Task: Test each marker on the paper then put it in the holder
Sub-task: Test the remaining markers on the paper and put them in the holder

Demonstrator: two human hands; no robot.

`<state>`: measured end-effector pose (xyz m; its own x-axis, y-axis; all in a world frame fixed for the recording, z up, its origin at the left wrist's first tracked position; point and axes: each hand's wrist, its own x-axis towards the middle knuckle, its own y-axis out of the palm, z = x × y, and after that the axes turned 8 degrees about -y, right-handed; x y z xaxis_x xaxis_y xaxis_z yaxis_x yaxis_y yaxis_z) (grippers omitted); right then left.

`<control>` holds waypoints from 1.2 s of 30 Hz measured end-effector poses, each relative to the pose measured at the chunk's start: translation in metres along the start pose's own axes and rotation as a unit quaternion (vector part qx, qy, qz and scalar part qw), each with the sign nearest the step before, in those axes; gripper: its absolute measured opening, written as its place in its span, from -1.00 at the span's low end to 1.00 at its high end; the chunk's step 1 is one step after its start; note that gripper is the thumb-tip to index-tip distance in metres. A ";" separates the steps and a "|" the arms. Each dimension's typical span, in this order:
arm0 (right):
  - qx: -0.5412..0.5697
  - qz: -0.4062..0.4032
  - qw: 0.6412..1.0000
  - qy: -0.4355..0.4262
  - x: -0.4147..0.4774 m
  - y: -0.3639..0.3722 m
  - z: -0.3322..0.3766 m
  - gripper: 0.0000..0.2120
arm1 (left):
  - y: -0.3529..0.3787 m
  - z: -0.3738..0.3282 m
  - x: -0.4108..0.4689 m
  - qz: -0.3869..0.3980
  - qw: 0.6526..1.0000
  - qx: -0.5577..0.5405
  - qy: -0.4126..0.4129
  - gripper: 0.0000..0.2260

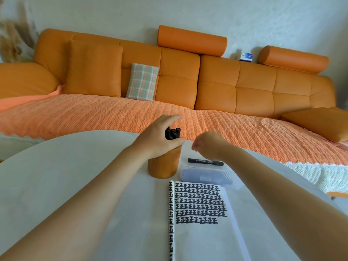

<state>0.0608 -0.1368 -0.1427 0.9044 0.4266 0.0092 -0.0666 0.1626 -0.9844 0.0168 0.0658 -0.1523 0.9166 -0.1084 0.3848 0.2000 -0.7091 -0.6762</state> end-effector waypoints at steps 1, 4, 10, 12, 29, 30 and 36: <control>-0.028 0.018 0.999 0.008 -0.001 0.005 -0.006 -0.63 | 0.002 -0.001 0.002 0.006 1.000 0.017 0.002 -0.43; -0.053 0.035 0.998 0.011 -0.006 0.012 -0.016 -0.58 | 0.008 0.000 0.006 -0.020 0.997 0.068 -0.008 -0.60; -0.073 0.069 0.995 0.000 -0.006 0.019 -0.018 -0.59 | 0.008 0.005 0.008 -0.035 0.998 0.049 0.004 -0.79; -0.084 0.087 0.993 -0.011 -0.003 0.021 -0.018 -0.65 | 0.008 0.004 0.008 -0.023 0.998 0.048 0.020 -0.76; 0.066 -0.166 0.978 -0.105 -0.067 -0.008 -0.020 -0.83 | -0.002 -0.022 -0.002 -0.069 0.981 0.164 0.084 -0.58; 0.086 -0.191 0.971 -0.113 -0.074 -0.007 -0.022 -0.83 | 0.000 -0.028 -0.005 -0.081 0.980 0.150 0.105 -0.61; 0.167 -0.222 0.957 -0.079 -0.118 0.004 -0.031 -0.71 | 0.026 -0.057 -0.026 -0.074 0.966 0.139 0.203 -0.75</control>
<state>-0.0333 -0.2140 -0.1528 0.8013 0.3743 0.4668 0.1547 0.6240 -0.7659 -0.0218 0.0105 -0.1440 0.6699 -0.3247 0.6677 0.4562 -0.5295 -0.7152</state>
